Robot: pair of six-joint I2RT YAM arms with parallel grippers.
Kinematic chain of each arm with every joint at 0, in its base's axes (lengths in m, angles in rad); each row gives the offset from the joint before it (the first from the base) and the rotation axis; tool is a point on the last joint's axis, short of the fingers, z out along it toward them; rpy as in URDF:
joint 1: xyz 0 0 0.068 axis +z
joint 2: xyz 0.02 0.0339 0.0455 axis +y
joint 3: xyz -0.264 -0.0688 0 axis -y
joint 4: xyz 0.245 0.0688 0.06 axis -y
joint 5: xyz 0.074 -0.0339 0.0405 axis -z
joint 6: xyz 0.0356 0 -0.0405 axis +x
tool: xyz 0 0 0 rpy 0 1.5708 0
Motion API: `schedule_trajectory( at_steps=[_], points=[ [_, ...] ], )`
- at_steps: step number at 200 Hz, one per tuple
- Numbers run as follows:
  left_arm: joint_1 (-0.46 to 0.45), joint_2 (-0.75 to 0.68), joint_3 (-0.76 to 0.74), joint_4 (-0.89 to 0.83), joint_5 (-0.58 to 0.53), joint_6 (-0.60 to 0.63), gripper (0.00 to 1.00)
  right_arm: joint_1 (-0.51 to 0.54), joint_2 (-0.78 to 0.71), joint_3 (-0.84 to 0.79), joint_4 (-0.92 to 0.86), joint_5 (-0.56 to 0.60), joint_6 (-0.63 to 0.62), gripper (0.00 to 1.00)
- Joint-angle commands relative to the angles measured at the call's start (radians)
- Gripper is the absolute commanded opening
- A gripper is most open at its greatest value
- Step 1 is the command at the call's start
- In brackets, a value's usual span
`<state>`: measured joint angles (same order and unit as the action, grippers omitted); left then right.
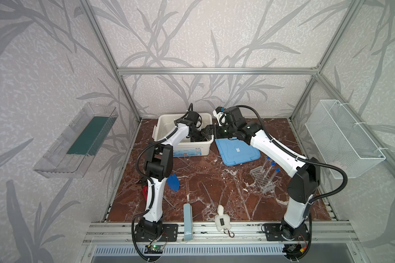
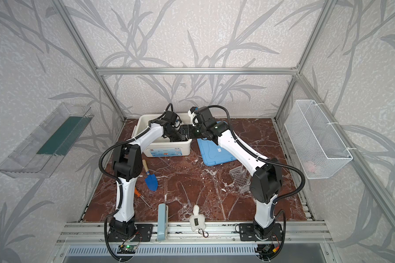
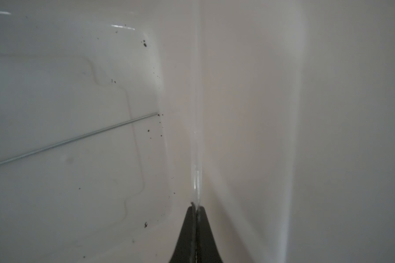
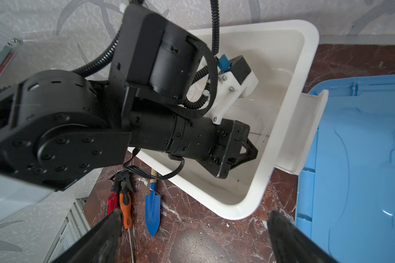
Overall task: Organize the chemistry lab equipment
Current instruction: 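Lower the pipette into the bin and open the left gripper, then move the left gripper back down to the second clear pipette and close on it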
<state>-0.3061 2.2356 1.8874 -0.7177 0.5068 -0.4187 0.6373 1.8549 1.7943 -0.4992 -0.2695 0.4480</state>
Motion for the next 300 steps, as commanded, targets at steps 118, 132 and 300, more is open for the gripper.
schedule_trajectory(
  at_steps=[118, 132, 300],
  points=[
    [0.016, -0.028, 0.069, -0.075, -0.112, 0.038, 0.67, -0.003, 0.012, 0.022, -0.048, 0.018, -0.021, 0.98],
    [0.016, -0.084, 0.077, -0.089, -0.149, 0.047, 0.71, -0.005, -0.009, 0.017, -0.052, 0.029, -0.025, 0.99],
    [-0.131, -0.974, -0.672, 0.001, -0.039, -0.226, 0.98, 0.06, -0.656, -0.686, -0.15, -0.014, -0.219, 0.99]
  ],
)
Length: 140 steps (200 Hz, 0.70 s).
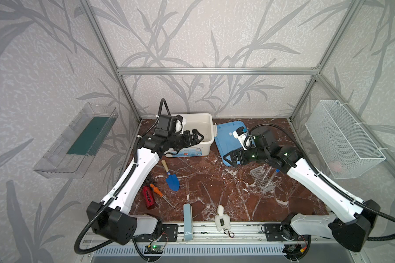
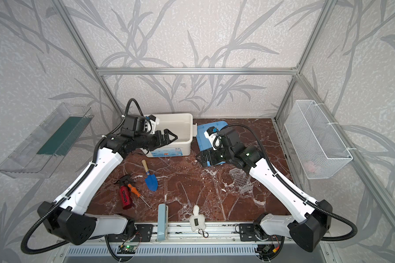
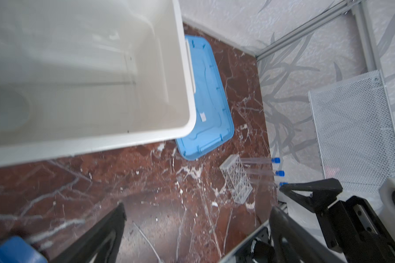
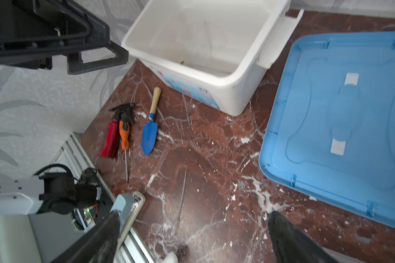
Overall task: Organize the chemistry lab equipment
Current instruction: 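Move the left gripper back down to the second clear pipette and close on it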
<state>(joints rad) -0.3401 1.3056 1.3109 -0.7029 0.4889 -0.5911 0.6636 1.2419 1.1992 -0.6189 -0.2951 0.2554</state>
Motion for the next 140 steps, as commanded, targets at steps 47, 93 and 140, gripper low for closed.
schedule_trajectory(
  at_steps=[47, 93, 140],
  points=[
    [-0.295, -0.107, -0.319, 0.055, -0.178, -0.266, 0.91, 0.037, -0.11, -0.252, 0.028, 0.078, 0.055, 0.99],
    [-0.409, -0.044, -0.401, 0.003, -0.265, -0.404, 0.87, 0.042, -0.199, -0.335, 0.106, 0.107, 0.066, 1.0],
    [-0.491, -0.024, -0.507, 0.12, -0.291, -0.702, 0.74, 0.042, -0.244, -0.391, 0.158, 0.128, 0.084, 0.99]
  ],
)
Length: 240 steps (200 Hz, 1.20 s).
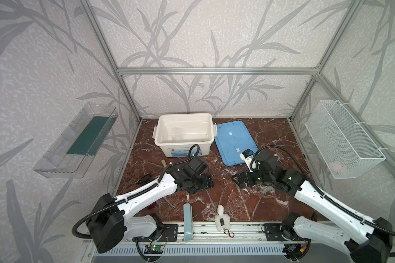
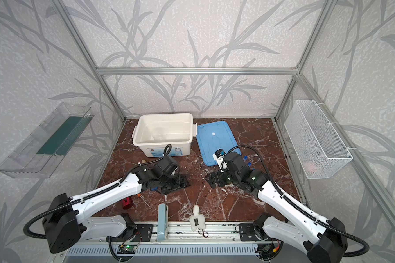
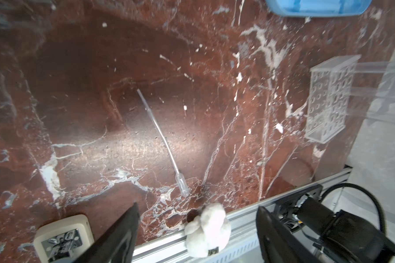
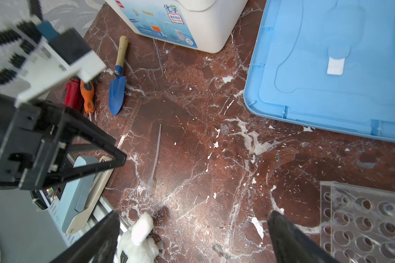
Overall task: Organize the chemistry lab equipment
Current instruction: 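Move the left gripper back down to the second clear pipette and close on it, then lift the second pipette with the left gripper and carry it over the bin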
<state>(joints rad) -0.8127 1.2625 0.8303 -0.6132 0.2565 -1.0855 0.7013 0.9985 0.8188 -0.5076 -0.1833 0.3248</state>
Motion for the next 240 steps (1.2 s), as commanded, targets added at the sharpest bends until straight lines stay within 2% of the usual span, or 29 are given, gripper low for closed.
schedule_trajectory(
  at_steps=[1, 28, 65, 74, 103, 153, 175, 187, 210, 240],
  points=[
    [-0.02, 0.019, -0.026, 0.028, -0.063, -0.215, 0.73, 0.005, 0.0, -0.01, 0.046, 0.014, 0.015, 0.99],
    [-0.064, 0.021, -0.035, 0.014, -0.143, -0.332, 0.68, 0.004, 0.024, -0.01, 0.052, -0.002, 0.027, 0.99],
    [-0.113, 0.087, -0.047, 0.064, -0.136, -0.421, 0.63, 0.004, 0.034, -0.012, 0.076, 0.003, 0.036, 0.99],
    [-0.121, 0.108, -0.043, 0.044, -0.146, -0.46, 0.58, 0.004, 0.037, -0.01, 0.077, 0.009, 0.036, 0.99],
    [-0.149, 0.162, -0.037, 0.076, -0.167, -0.482, 0.53, 0.004, 0.04, -0.018, 0.088, 0.019, 0.043, 0.99],
    [-0.198, 0.266, -0.019, 0.097, -0.134, -0.508, 0.49, 0.004, 0.051, -0.029, 0.1, 0.04, 0.064, 0.99],
    [-0.194, 0.282, -0.051, 0.148, -0.115, -0.531, 0.41, 0.005, 0.043, -0.035, 0.119, 0.041, 0.077, 0.99],
    [-0.195, 0.287, -0.052, 0.171, -0.118, -0.527, 0.4, 0.004, 0.042, -0.04, 0.127, 0.043, 0.081, 0.99],
    [-0.196, 0.308, -0.02, 0.136, -0.116, -0.51, 0.35, 0.005, 0.046, -0.034, 0.119, 0.047, 0.082, 0.99],
    [-0.197, 0.311, -0.017, 0.116, -0.116, -0.511, 0.24, 0.004, 0.046, -0.035, 0.127, 0.051, 0.087, 0.99]
  ],
)
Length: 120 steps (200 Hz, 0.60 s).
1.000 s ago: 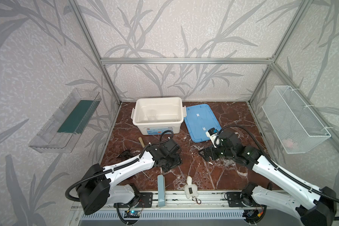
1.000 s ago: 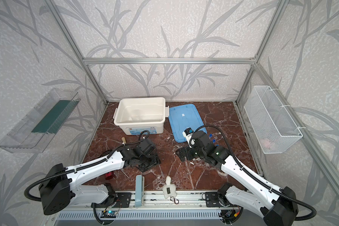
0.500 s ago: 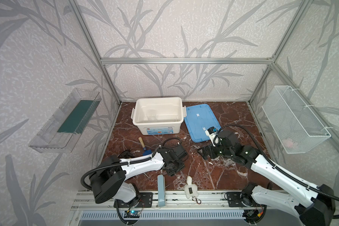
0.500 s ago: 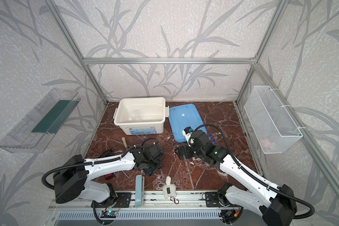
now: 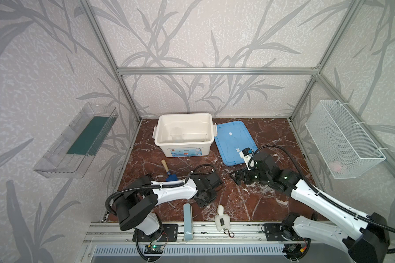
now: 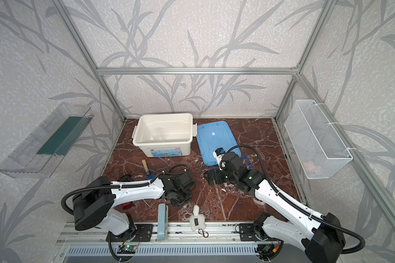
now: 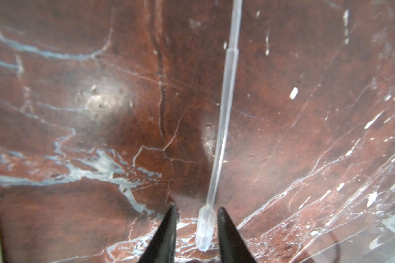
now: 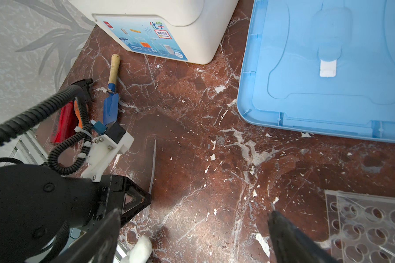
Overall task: Organize the chemistry lab equipment
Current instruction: 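Lift the second pipette with the left gripper and carry it over the bin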
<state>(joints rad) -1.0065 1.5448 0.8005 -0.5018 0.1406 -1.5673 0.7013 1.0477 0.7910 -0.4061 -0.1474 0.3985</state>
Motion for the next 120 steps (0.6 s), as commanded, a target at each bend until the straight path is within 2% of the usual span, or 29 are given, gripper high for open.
schedule_trajectory(
  at_steps=[1, 11, 50, 64, 92, 120],
  points=[
    [-0.003, 0.028, 0.012, 0.004, -0.001, -0.029, 0.24, 0.004, -0.003, -0.007, 0.026, 0.016, 0.013, 0.99],
    [-0.003, 0.028, 0.011, 0.014, 0.003, -0.025, 0.16, 0.004, -0.001, -0.009, 0.028, 0.018, 0.016, 0.99],
    [-0.002, 0.003, 0.015, 0.005, -0.021, -0.014, 0.1, 0.004, -0.001, -0.007, 0.02, 0.023, 0.022, 0.99],
    [-0.003, -0.018, 0.029, -0.016, -0.044, 0.01, 0.04, 0.005, -0.005, -0.006, 0.023, 0.026, 0.026, 0.99],
    [-0.005, -0.116, 0.06, -0.078, -0.149, 0.067, 0.03, 0.004, -0.012, 0.016, 0.005, 0.018, 0.033, 0.99],
    [-0.004, -0.238, 0.153, -0.213, -0.298, 0.227, 0.03, 0.004, -0.057, 0.033, 0.033, -0.045, 0.038, 0.99]
  ],
)
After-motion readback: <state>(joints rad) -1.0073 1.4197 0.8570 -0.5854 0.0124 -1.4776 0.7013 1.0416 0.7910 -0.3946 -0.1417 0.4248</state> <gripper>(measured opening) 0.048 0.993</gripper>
